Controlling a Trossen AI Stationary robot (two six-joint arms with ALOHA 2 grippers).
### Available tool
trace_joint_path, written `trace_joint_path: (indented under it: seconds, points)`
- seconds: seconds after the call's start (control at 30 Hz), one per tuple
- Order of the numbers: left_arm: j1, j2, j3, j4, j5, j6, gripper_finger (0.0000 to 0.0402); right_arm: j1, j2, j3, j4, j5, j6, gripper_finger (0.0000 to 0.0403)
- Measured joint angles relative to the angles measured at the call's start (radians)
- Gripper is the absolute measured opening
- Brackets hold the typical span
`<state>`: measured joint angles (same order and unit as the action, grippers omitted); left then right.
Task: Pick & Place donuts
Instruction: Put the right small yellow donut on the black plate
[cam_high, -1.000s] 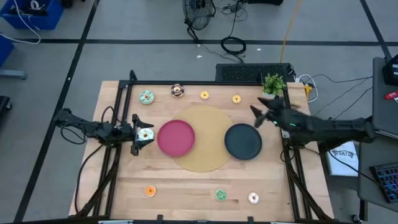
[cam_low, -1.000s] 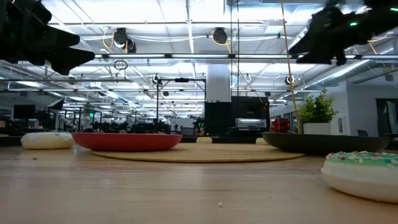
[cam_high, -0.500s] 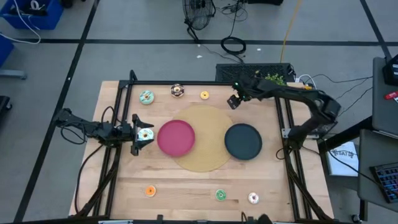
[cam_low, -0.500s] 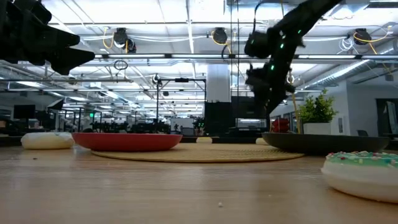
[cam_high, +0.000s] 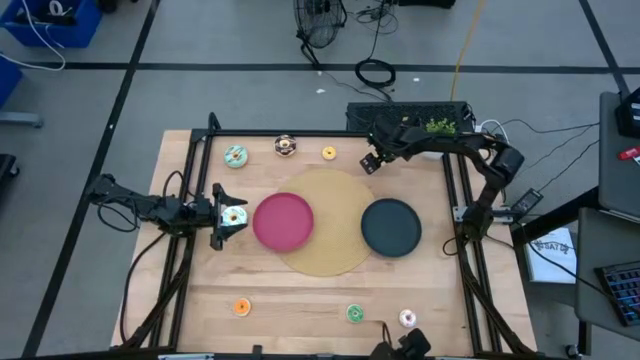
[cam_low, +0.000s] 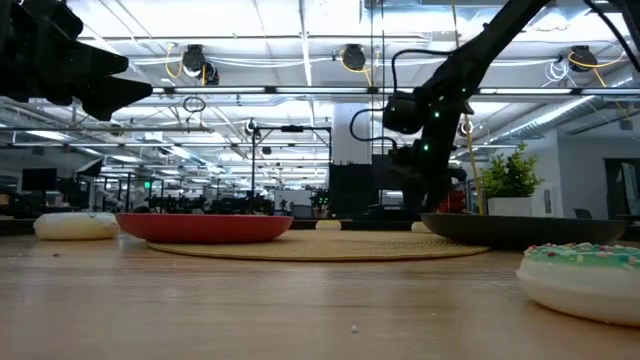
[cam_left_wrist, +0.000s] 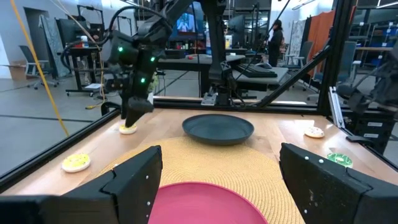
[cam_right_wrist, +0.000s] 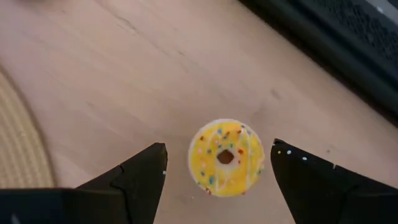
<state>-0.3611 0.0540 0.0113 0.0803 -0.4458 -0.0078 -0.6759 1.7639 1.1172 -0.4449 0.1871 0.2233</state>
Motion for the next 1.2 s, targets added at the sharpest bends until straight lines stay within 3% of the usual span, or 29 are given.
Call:
trace_joint_path:
  seconds: [0.6, 0.77, 1.2]
  points:
    - [0.0, 0.0, 0.0, 0.0, 0.0, 0.0, 0.0319, -0.012, 0.045, 0.0, -0.023, 0.016, 0.026, 0.0268]
    - [0.0, 0.0, 0.0, 0.0, 0.0, 0.0, 0.0319, -0.012, 0.045, 0.0, -0.024, -0.066, 0.03, 0.0239]
    - [0.0, 0.0, 0.0, 0.0, 0.0, 0.0, 0.0319, -0.012, 0.045, 0.0, -0.006, -0.055, 0.022, 0.0166]
